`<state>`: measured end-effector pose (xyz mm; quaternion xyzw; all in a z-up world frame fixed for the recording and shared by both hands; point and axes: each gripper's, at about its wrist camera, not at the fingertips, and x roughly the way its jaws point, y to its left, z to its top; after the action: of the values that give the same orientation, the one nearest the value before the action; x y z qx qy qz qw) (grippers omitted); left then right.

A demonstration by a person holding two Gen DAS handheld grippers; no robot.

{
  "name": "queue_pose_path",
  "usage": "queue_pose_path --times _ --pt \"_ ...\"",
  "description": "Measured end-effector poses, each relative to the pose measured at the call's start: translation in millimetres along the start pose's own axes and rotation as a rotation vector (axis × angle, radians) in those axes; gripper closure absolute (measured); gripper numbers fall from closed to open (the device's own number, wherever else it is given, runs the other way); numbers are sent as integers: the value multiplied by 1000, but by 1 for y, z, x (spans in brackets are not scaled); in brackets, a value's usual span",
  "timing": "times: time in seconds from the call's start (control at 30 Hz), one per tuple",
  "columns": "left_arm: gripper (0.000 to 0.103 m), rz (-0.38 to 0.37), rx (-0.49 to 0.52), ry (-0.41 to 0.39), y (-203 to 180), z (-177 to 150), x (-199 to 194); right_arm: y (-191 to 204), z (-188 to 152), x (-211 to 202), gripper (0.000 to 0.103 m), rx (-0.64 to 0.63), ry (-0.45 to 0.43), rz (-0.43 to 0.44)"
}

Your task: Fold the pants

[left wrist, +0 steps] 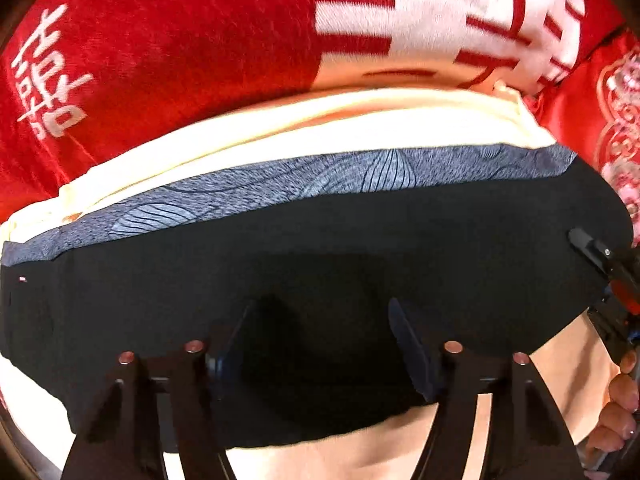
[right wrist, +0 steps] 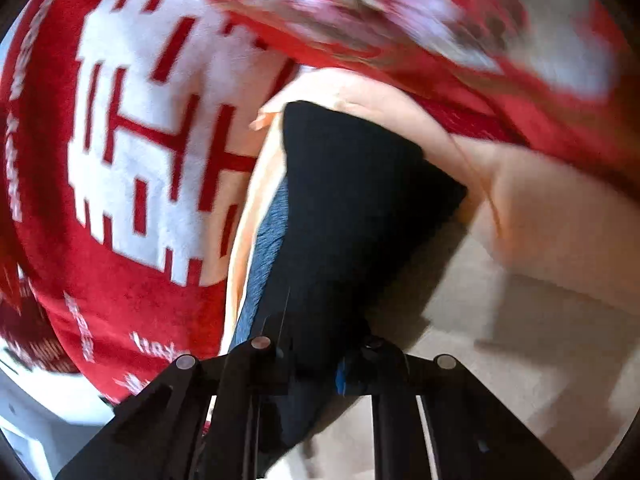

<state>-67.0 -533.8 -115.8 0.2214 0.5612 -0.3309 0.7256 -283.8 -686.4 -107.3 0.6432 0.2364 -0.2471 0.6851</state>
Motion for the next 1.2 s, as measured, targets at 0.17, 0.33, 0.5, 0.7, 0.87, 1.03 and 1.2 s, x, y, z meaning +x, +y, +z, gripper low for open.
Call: queue_pose_path --times 0.17,0.33,0.5,0.7,0.87,1.03,1.2 --pt "34 -79 33 17 -13 -7 9 42 -10 -13 89 -150 -20 -31" --pt "33 -71 51 -52 -18 -16 21 73 -21 -13 89 -277 -15 -89" --pt "33 -91 81 -58 -11 -21 15 107 -36 -12 89 -409 -6 -146" --pt "33 -160 90 -3 15 -19 1 159 -72 -9 89 -613 -9 -247" --pt "13 -117 67 -56 79 -32 -36 197 -115 7 89 -769 -27 -353" --pt "13 -62 18 -42 164 -43 -54 222 -166 44 88 -903 -7 -446" --pt "13 13 -93 -2 254 -63 -53 227 -236 108 84 -1067 66 -581"
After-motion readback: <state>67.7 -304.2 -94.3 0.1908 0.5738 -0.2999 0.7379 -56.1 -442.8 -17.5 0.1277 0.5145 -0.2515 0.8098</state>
